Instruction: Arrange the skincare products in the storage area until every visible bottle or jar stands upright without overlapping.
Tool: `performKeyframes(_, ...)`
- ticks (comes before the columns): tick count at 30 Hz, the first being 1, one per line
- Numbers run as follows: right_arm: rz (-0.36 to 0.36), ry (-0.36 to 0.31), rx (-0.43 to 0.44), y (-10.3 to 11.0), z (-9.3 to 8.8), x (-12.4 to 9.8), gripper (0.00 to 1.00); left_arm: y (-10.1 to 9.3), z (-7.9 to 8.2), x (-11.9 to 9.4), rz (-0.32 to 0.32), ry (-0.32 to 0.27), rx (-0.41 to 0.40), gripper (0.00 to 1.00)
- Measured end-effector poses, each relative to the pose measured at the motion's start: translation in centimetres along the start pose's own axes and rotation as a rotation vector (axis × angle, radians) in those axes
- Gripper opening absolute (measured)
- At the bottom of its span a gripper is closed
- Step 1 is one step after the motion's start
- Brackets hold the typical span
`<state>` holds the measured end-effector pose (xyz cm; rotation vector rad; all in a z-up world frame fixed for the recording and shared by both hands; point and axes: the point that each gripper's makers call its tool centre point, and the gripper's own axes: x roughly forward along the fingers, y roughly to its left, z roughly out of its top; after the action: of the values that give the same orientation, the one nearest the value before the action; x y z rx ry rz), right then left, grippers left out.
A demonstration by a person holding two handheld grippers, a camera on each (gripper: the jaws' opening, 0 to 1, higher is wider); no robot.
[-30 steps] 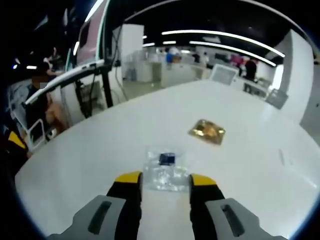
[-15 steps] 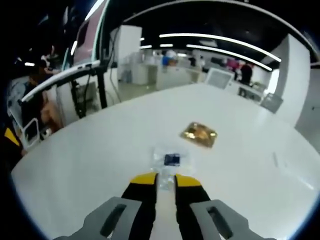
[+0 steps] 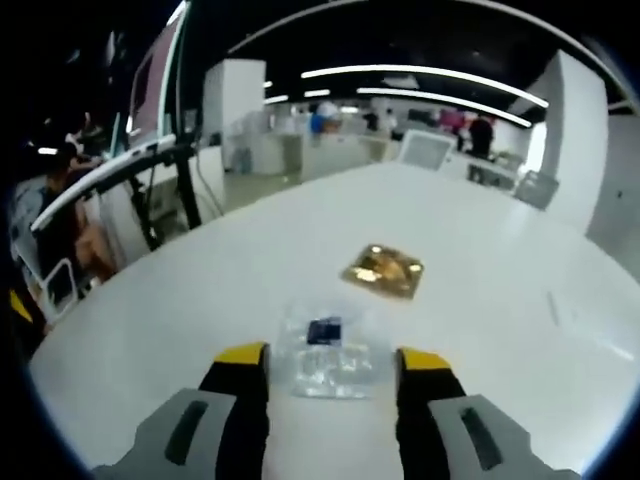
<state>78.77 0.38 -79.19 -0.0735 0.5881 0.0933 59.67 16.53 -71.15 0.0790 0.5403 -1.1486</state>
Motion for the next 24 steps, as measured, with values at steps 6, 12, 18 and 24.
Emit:
performKeyframes(6,0.000,0.005,-0.003,-0.3,-0.2,0.3,0.37,0.1,0.0,0.1,0.001,0.000,-0.004,0.98)
performKeyframes(12,0.005,0.002,-0.006,-0.5,-0.3,0.2,0.36,-0.1,0.0,0.2,-0.006,0.000,-0.006,0.99)
performKeyframes(18,-0.021,-0.002,-0.063,-0.7,-0.3,-0.7,0.00,0.0,-0.2,0.0,-0.001,0.002,-0.008,0.98)
performKeyframes(24,0.005,0.005,-0.083,-0.2,-0.3,-1.5,0.00,0.2,-0.2,-0.1,0.005,-0.001,-0.014,0.99)
